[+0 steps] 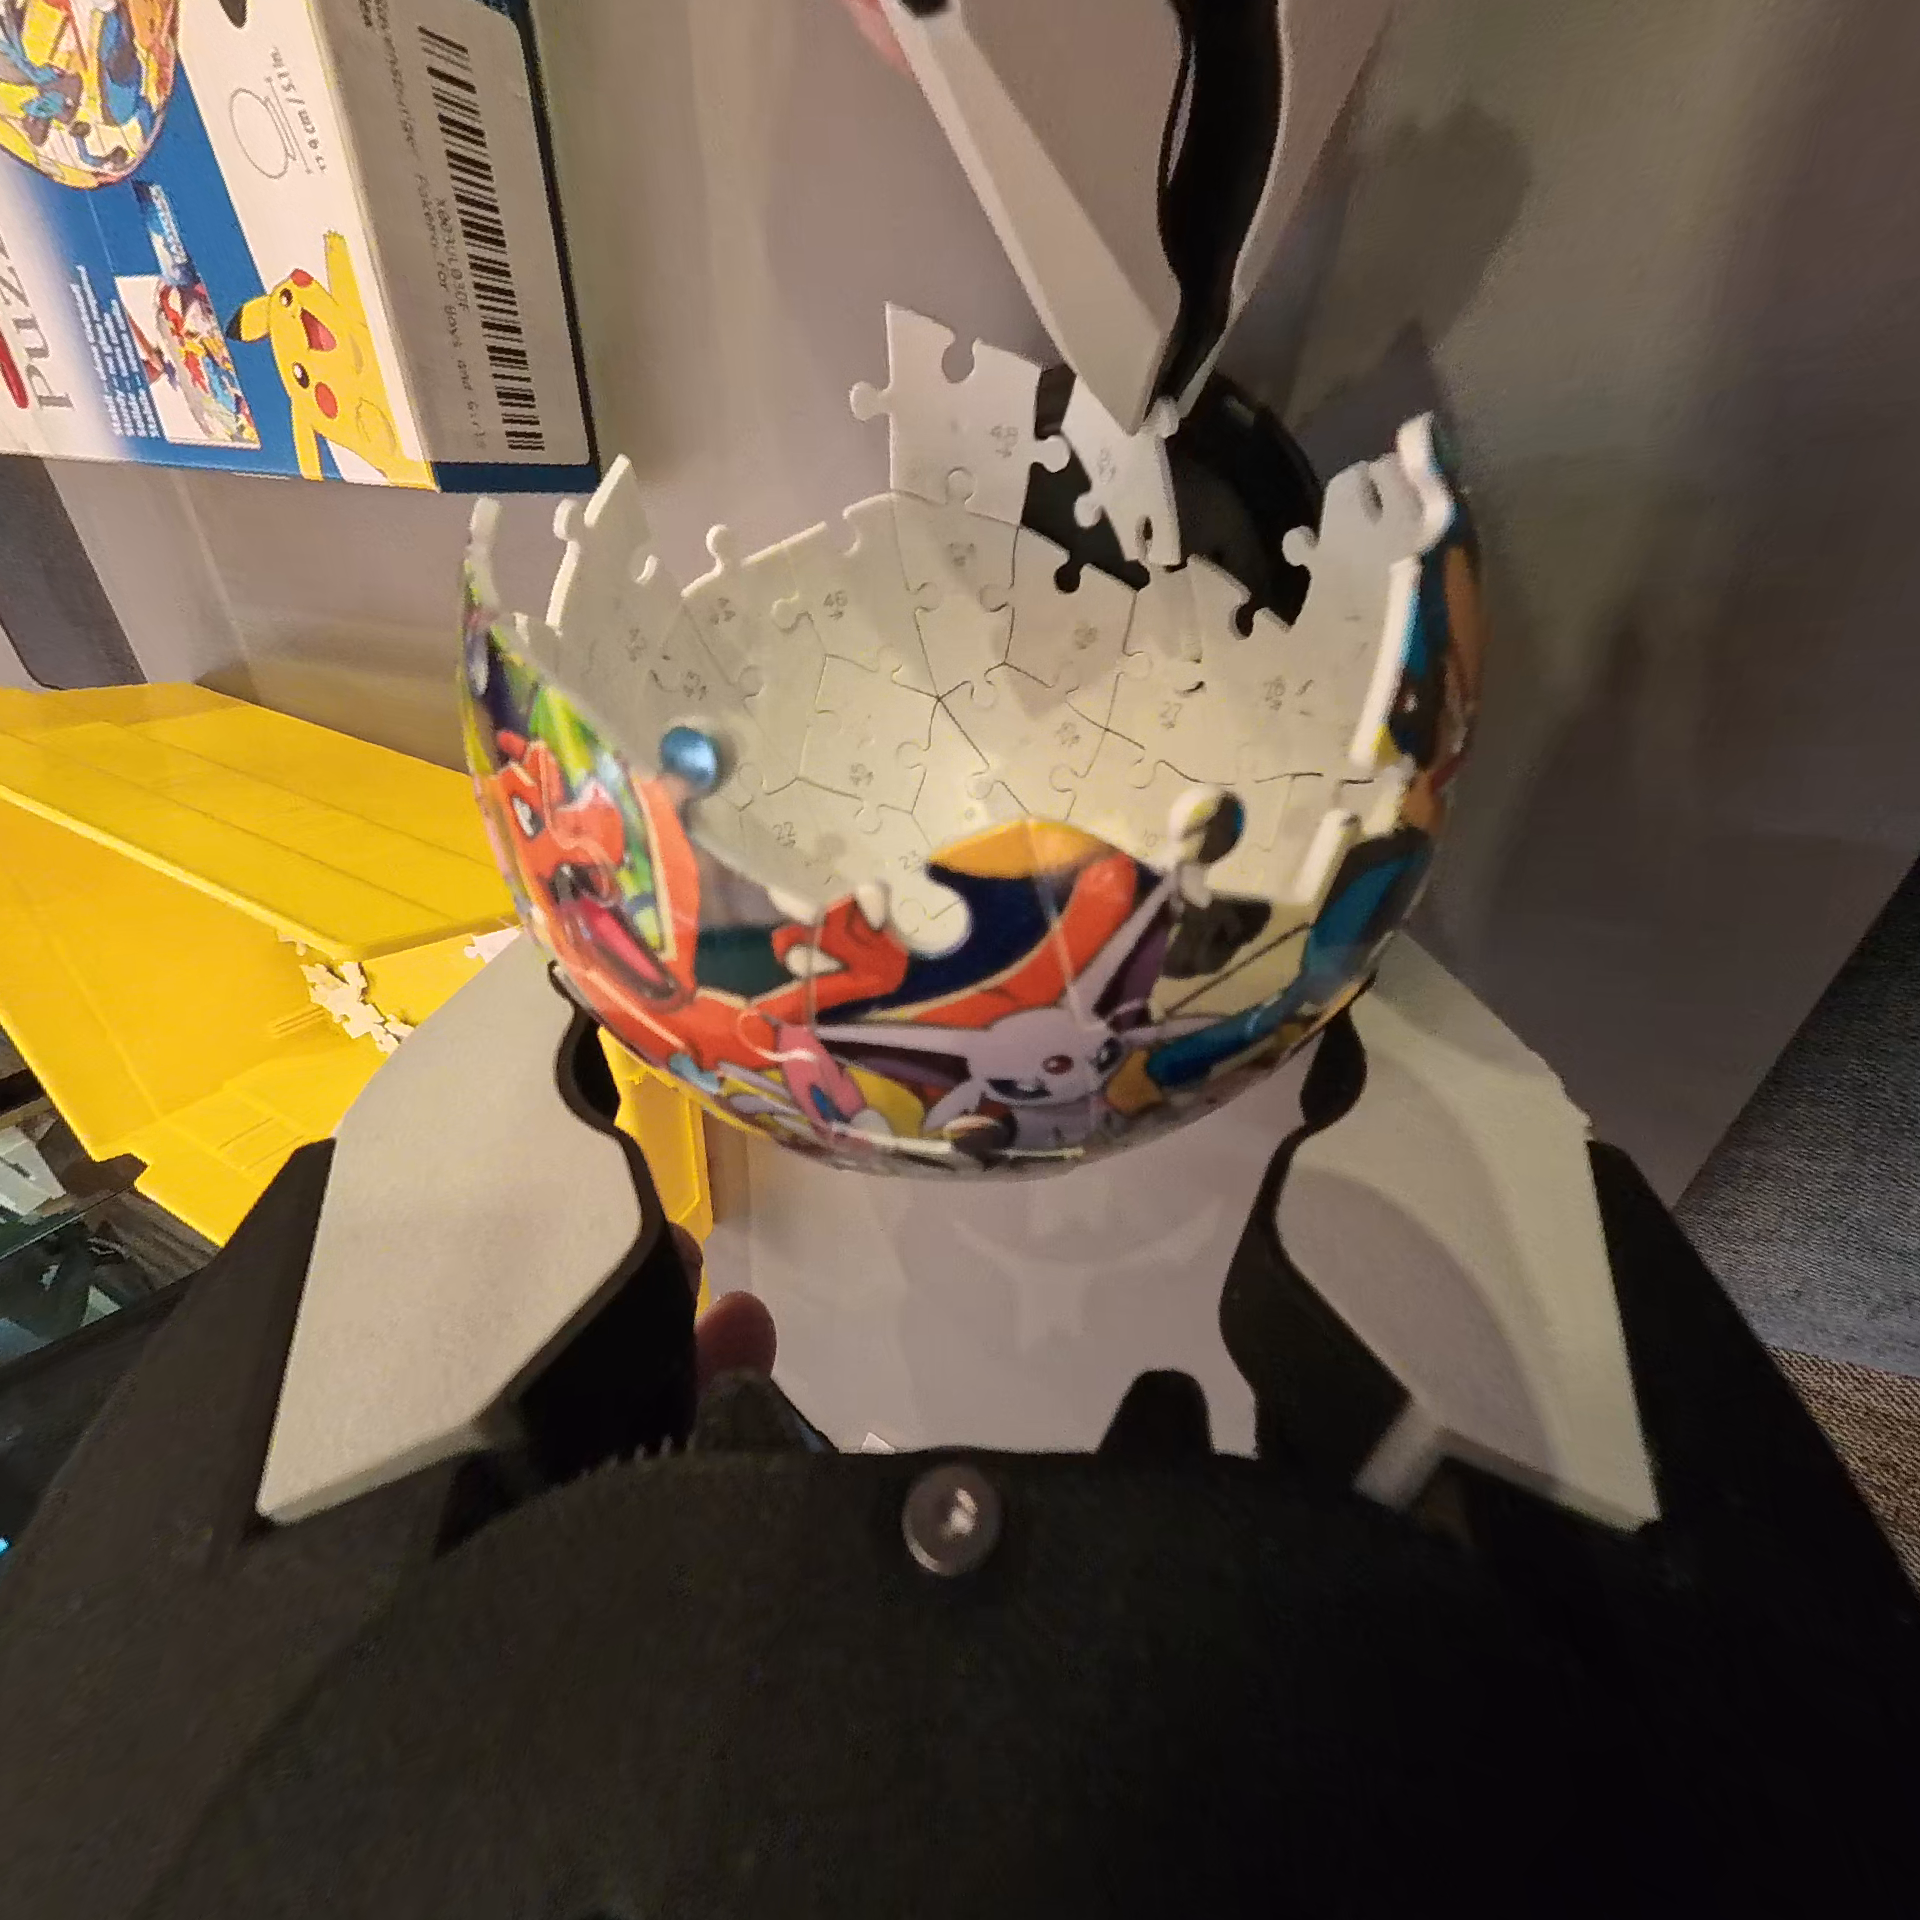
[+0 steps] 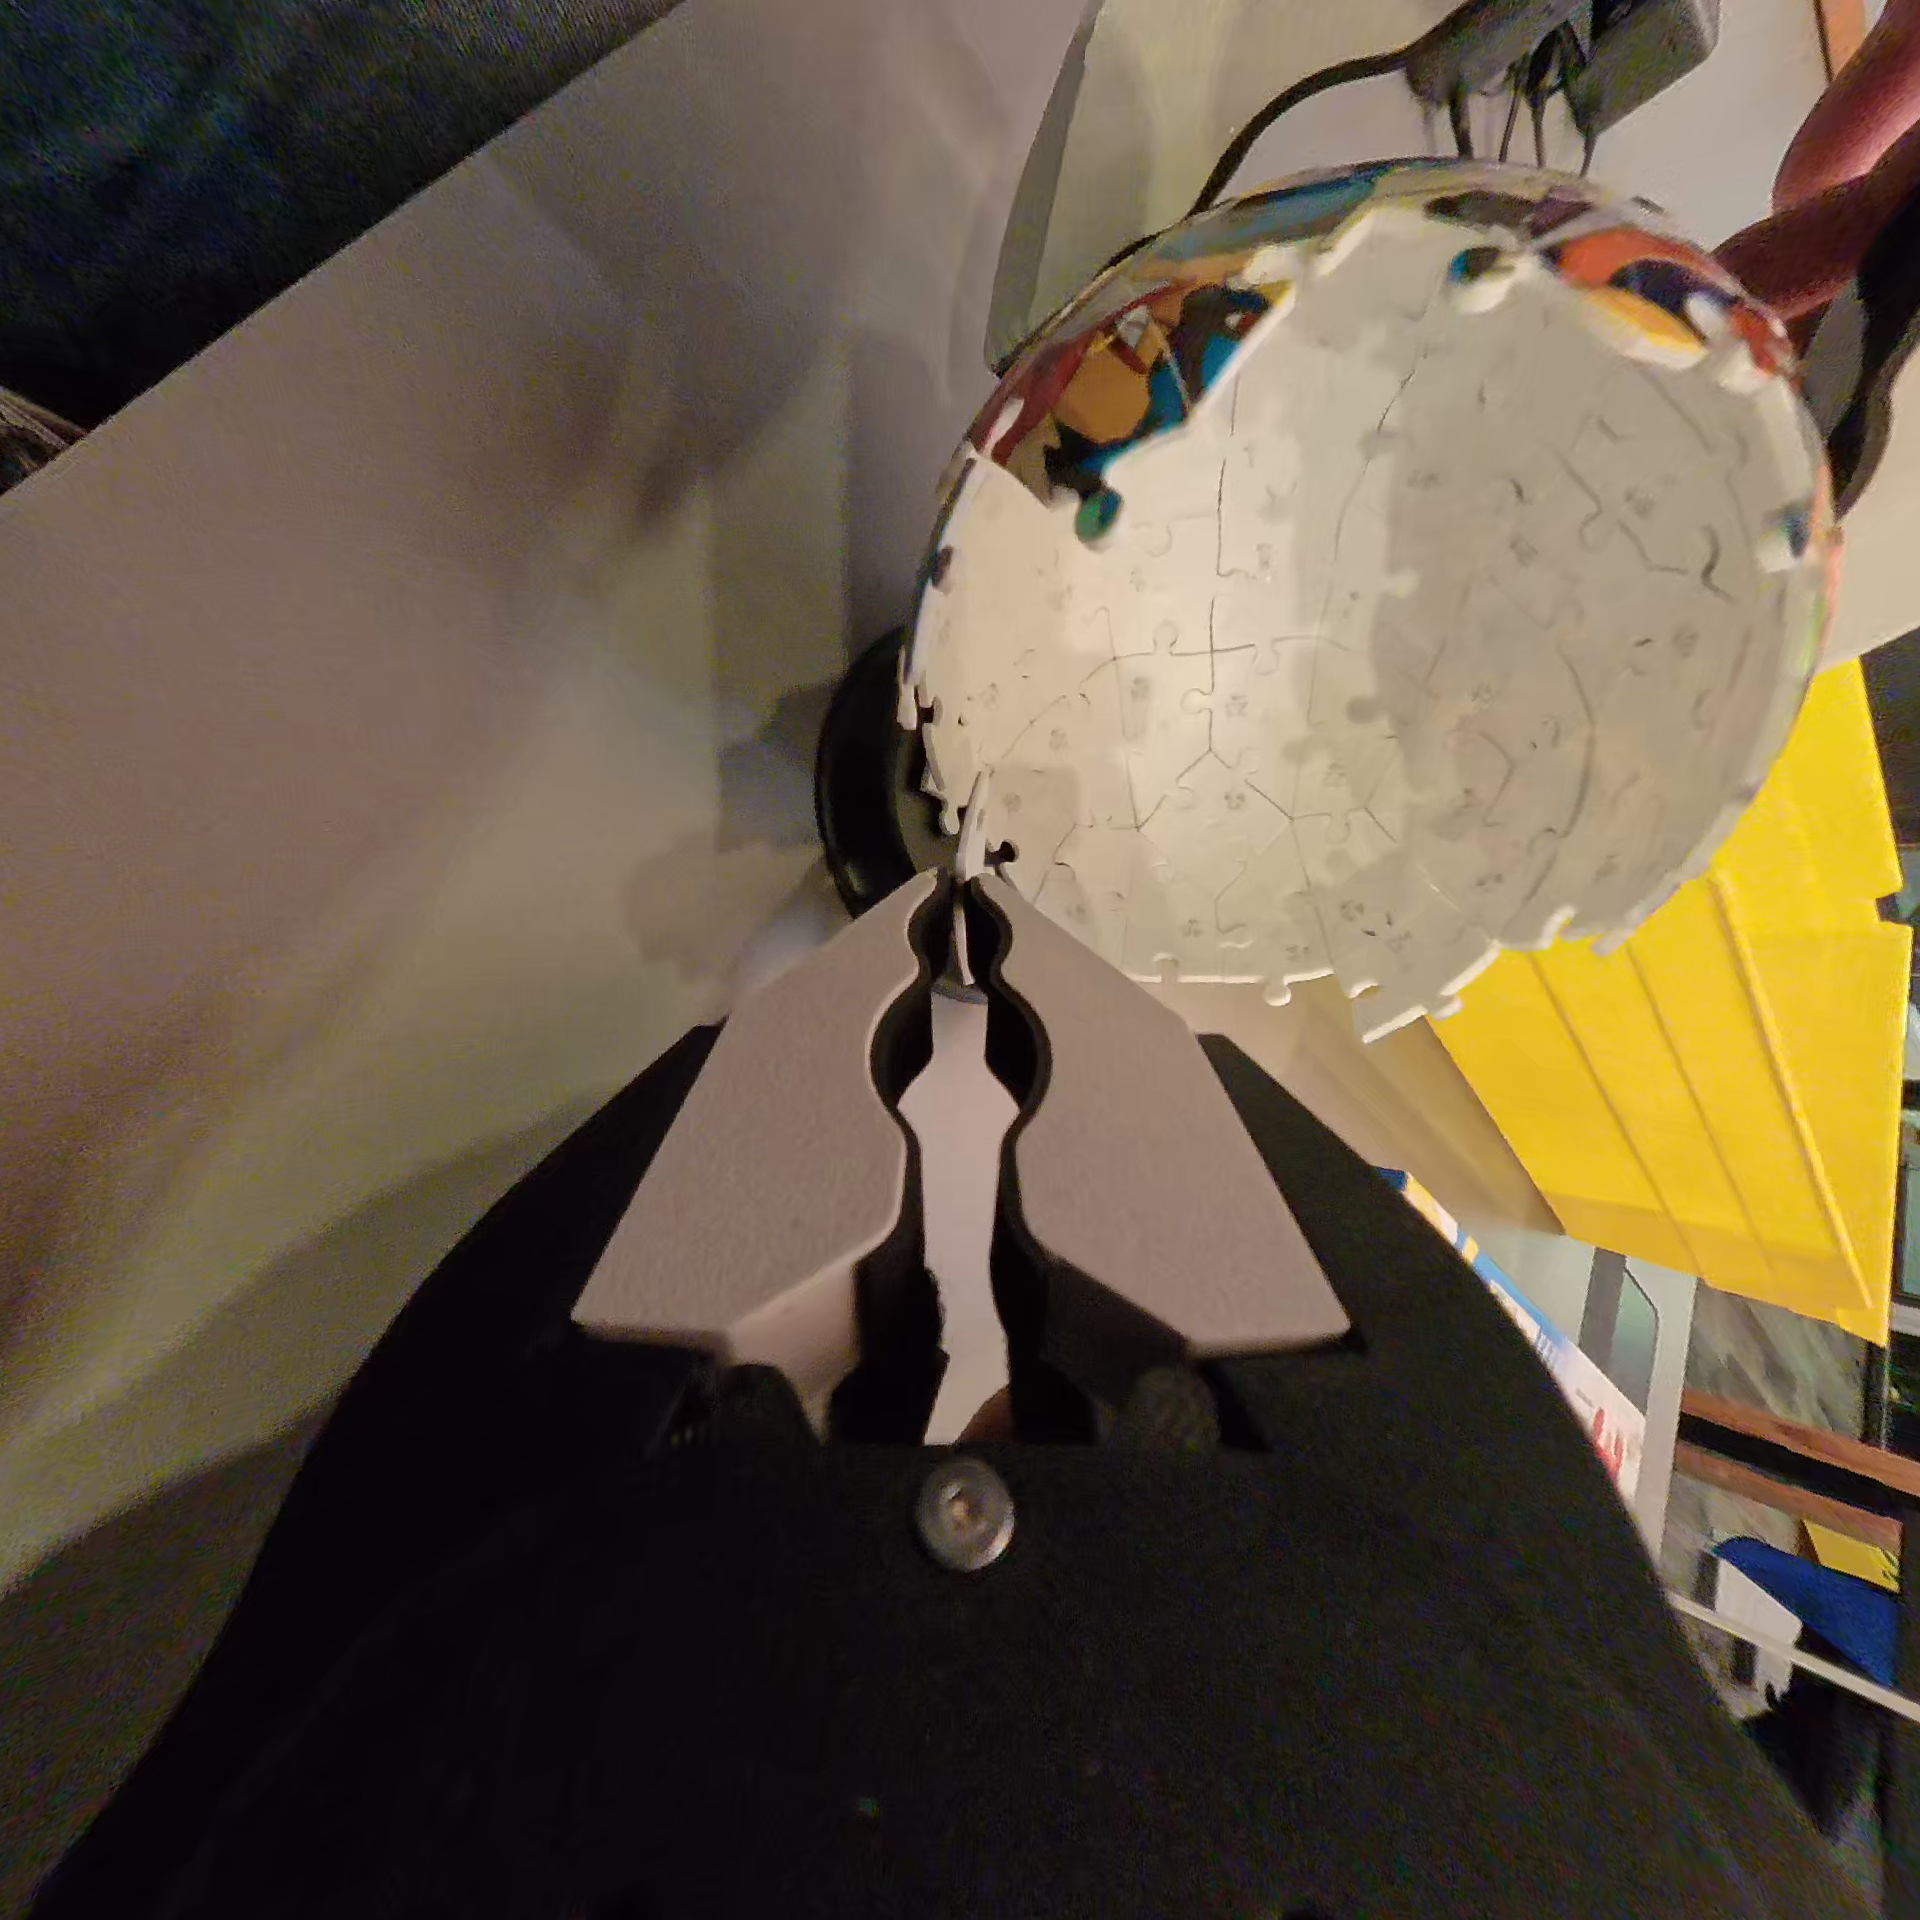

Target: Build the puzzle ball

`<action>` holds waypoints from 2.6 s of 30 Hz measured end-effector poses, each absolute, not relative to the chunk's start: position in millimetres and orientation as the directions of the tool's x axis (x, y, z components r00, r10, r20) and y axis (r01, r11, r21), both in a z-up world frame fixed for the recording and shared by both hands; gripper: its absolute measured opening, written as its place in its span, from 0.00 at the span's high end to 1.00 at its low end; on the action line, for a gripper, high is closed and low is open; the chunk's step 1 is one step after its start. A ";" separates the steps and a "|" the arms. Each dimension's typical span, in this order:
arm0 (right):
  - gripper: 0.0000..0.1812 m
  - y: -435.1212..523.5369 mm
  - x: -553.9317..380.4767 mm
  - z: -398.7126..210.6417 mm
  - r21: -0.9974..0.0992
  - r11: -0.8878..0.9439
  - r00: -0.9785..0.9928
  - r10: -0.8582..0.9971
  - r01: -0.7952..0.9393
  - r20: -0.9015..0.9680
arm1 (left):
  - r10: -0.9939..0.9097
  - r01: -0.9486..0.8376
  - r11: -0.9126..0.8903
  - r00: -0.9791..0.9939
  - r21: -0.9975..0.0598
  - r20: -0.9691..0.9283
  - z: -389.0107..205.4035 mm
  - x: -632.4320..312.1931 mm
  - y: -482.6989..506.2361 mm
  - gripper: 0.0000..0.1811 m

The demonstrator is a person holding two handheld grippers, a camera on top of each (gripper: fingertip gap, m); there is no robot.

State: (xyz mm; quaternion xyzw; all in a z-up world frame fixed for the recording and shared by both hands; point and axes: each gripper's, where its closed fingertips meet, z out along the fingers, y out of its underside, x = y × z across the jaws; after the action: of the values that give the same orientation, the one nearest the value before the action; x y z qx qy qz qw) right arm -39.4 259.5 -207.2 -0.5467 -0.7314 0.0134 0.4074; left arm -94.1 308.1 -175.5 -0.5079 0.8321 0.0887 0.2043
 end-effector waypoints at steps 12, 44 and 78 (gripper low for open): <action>1.00 263.4 -44.8 -202.2 -0.396 0.514 -0.165 0.743 0.761 0.648 | -0.809 -0.881 0.469 -0.403 -0.058 -0.428 -175.7 -93.5 308.7 0.29; 0.67 251.2 -44.2 -220.9 -0.516 0.308 -0.139 0.930 0.800 0.340 | -0.808 -0.880 0.471 -0.405 -0.057 -0.427 -176.7 -93.5 308.7 0.29; 0.54 234.9 -55.0 -231.5 -0.600 0.124 -0.079 0.992 0.790 0.101 | -0.809 -0.878 0.476 -0.412 -0.056 -0.420 -176.4 -93.6 309.8 0.29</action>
State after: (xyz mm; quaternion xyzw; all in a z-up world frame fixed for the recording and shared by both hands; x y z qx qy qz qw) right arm -55.0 234.9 -231.5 -0.6305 -0.7066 0.2010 0.2507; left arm -93.6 309.8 -176.4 -0.5046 0.8357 0.0867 0.1988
